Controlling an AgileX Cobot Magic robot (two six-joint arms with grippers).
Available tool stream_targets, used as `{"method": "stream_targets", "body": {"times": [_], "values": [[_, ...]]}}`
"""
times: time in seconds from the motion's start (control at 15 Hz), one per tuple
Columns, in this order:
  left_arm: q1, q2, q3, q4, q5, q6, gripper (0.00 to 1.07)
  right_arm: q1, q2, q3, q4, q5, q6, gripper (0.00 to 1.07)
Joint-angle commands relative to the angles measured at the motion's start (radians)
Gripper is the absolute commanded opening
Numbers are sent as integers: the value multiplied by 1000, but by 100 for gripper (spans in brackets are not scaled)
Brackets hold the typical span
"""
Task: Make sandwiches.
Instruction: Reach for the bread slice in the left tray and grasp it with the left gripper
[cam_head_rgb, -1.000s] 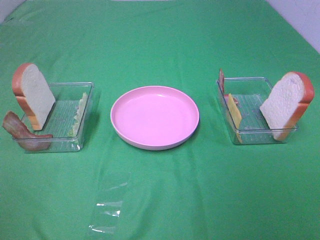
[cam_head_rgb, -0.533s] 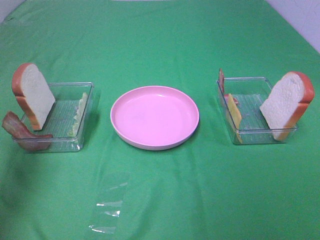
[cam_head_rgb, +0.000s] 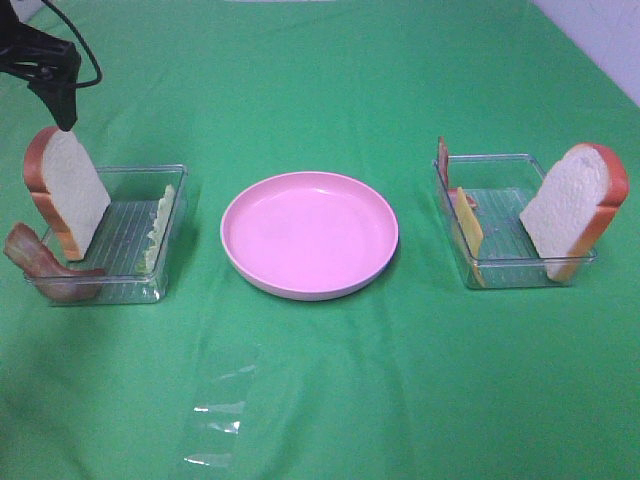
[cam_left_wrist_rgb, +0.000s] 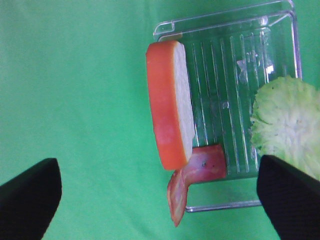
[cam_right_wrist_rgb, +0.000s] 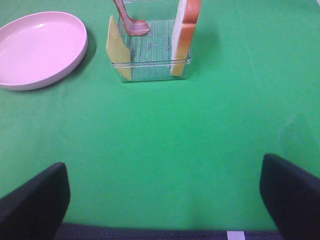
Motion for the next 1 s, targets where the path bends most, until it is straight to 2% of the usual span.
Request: {"method": "stream_targets", "body": {"times": [0.07, 0.4, 0.67, 0.8, 0.93, 1.0], "values": [[-2, 71, -31, -8, 102, -9, 99, 1, -33, 4, -5, -6, -3, 98], [0, 174, -31, -8, 89, -5, 99, 1, -33, 4, -5, -6, -3, 98], [0, 197, -31, -17, 29, 6, 96, 1, -33, 4, -5, -6, -3, 98], [0, 197, -31, -19, 29, 6, 81, 1, -33, 4, -5, -6, -3, 98], [0, 197, -31, -8, 29, -9, 55, 1, -33, 4, -5, -6, -3, 98], [0, 197, -31, -8, 31, -9, 47, 1, -33, 4, -5, -6, -3, 98]]}}
